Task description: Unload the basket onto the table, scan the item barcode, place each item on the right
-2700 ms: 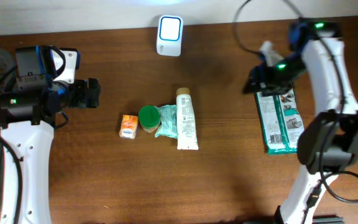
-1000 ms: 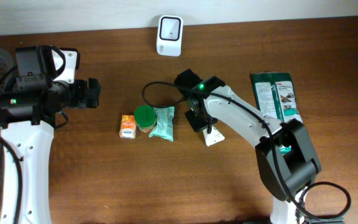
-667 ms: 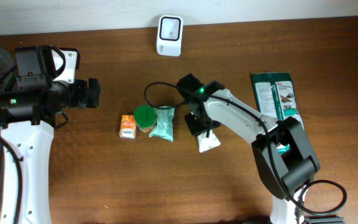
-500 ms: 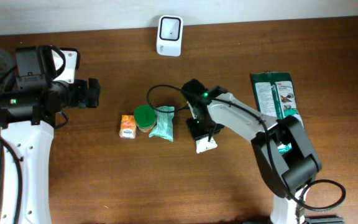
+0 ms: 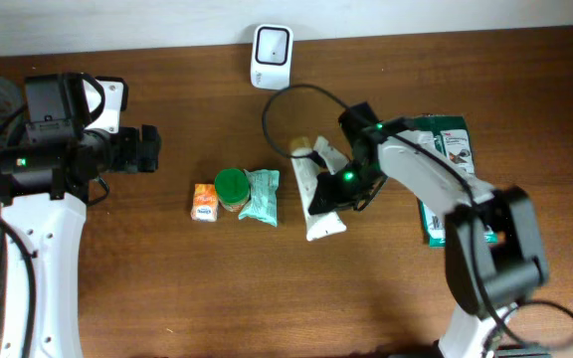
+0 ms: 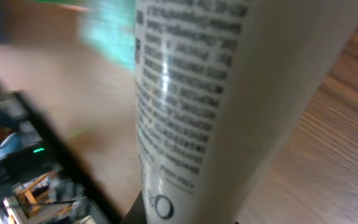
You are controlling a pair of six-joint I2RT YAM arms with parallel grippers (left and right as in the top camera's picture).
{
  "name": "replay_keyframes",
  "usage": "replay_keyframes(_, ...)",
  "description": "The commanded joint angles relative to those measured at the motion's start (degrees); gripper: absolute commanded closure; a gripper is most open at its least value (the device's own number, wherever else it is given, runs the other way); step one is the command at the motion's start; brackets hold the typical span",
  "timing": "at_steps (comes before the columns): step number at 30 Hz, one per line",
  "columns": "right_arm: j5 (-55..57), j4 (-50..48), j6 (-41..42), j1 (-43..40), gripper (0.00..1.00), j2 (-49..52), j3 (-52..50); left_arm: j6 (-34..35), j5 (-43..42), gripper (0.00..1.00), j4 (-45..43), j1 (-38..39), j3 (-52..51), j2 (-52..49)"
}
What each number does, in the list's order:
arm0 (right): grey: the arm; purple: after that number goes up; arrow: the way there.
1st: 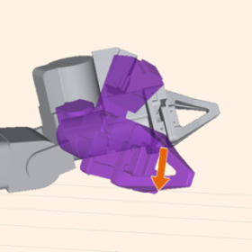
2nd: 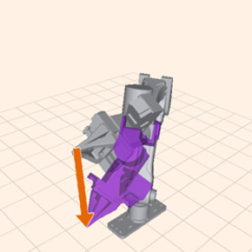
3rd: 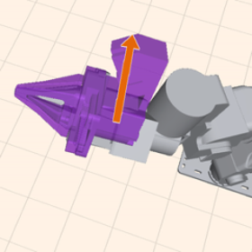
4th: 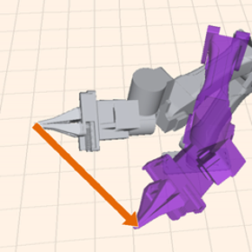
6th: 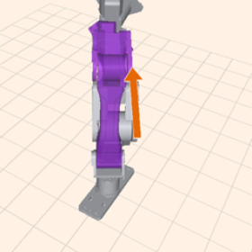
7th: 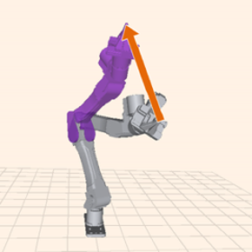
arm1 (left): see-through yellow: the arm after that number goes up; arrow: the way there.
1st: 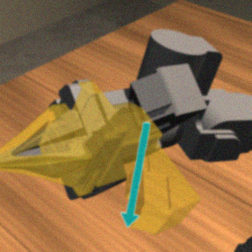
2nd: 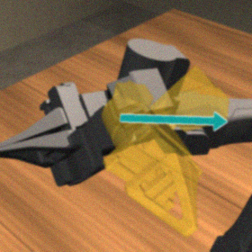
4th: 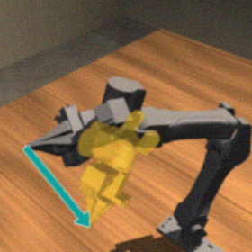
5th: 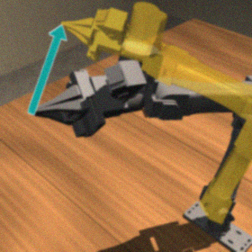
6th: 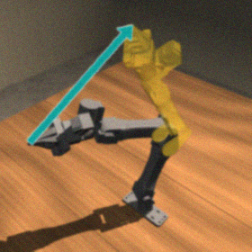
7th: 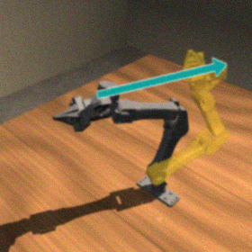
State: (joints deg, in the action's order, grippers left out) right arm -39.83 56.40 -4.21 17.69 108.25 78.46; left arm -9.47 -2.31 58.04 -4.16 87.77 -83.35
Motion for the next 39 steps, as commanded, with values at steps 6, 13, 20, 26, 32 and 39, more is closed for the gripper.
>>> replay_keyframes(6, -14.1, 8.3, -5.3, -3.0, 0.96, -13.4, 8.9, -0.9, 0.2, 0.01, 0.0, -0.3, 0.5, 0.1)
replay_keyframes(13, -14.9, 17.3, -12.6, -3.2, 0.96, -16.4, 10.4, -0.9, 0.2, 0.01, -0.1, -0.3, 0.5, 0.1)
replay_keyframes(20, -14.8, 20.8, -16.2, -3.2, 0.96, -20.4, 10.6, -0.9, 0.2, 0.01, -0.1, -0.2, 0.5, 0.1)
replay_keyframes(26, 8.0, 8.5, -5.7, 0.0, 0.96, -19.7, 10.7, -0.9, 0.2, 0.01, -0.1, -0.2, 0.5, 0.1)
replay_keyframes(32, 50.3, -21.4, -3.7, 6.9, 0.96, -13.7, 10.7, -0.9, 0.2, 0.01, -0.1, -0.3, 0.5, 0.1)
replay_keyframes(39, 66.2, -53.0, -19.8, 7.1, 0.96, 1.7, 10.7, -0.9, 0.2, 0.01, -0.1, -0.3, 0.5, 0.1)
